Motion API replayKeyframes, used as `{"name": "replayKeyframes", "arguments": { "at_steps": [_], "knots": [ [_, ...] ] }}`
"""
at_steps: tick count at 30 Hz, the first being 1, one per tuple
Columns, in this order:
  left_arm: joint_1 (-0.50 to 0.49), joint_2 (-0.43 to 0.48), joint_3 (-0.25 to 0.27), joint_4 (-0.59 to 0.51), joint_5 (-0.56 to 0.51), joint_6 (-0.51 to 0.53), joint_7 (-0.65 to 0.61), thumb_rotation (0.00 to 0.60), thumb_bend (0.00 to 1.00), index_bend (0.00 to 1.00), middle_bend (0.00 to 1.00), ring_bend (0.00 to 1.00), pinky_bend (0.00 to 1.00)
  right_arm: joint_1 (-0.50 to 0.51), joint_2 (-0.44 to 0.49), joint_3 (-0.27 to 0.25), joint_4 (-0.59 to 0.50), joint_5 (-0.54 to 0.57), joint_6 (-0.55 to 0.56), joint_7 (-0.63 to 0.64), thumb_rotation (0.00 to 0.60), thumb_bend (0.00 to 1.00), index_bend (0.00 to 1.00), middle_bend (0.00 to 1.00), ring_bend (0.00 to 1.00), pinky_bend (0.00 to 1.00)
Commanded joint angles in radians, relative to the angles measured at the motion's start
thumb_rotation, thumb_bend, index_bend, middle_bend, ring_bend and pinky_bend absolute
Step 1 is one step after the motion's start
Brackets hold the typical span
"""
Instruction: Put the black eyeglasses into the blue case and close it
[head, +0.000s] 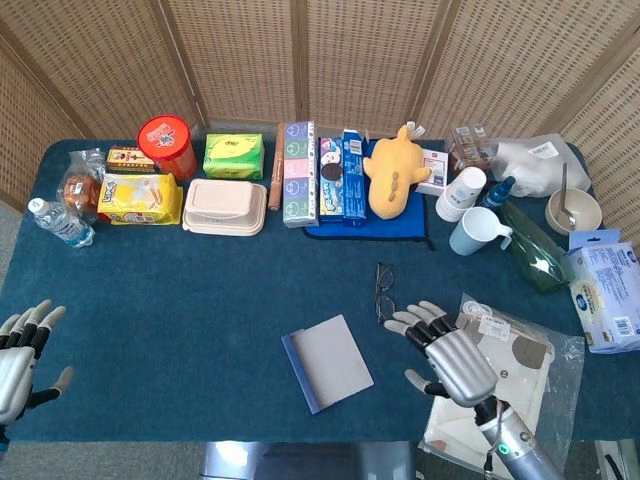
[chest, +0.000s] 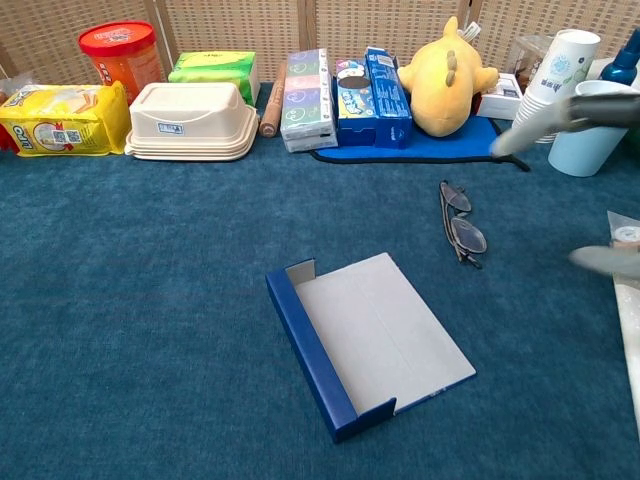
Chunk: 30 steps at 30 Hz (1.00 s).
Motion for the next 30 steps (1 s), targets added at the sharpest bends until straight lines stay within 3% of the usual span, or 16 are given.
{"name": "replayKeyframes", "arguments": {
  "at_steps": [1,5,12,21,30],
  "knots": [
    [-0.012,0.000,-0.010,0.009,-0.020,-0.014,0.001,0.600,0.32,0.07,0.01,0.00,0.00,0.131,-0.066,0.043,-0.020,0.027,-0.161,0.020,0.600,0.26,0.20,0.19,0.15,0.15],
    [-0.026,0.006,-0.024,0.021,-0.043,-0.029,-0.001,0.600,0.32,0.06,0.01,0.00,0.00,0.227,-0.135,0.093,-0.004,0.071,-0.270,0.006,0.600,0.20,0.19,0.19,0.14,0.15],
    [-0.043,0.020,-0.041,0.034,-0.061,-0.042,-0.020,0.600,0.32,0.06,0.01,0.00,0.00,0.348,-0.265,0.168,0.059,0.183,-0.376,-0.049,0.600,0.00,0.15,0.18,0.10,0.15],
    [-0.056,0.030,-0.061,0.061,-0.081,-0.043,-0.042,0.600,0.32,0.05,0.01,0.00,0.00,0.450,-0.430,0.237,0.146,0.346,-0.396,-0.183,0.600,0.00,0.07,0.15,0.05,0.14],
    [-0.059,0.039,-0.070,0.075,-0.074,-0.028,-0.058,0.600,0.32,0.04,0.01,0.00,0.00,0.532,-0.526,0.243,0.199,0.465,-0.411,-0.293,0.600,0.00,0.00,0.11,0.02,0.14]
  ]
}}
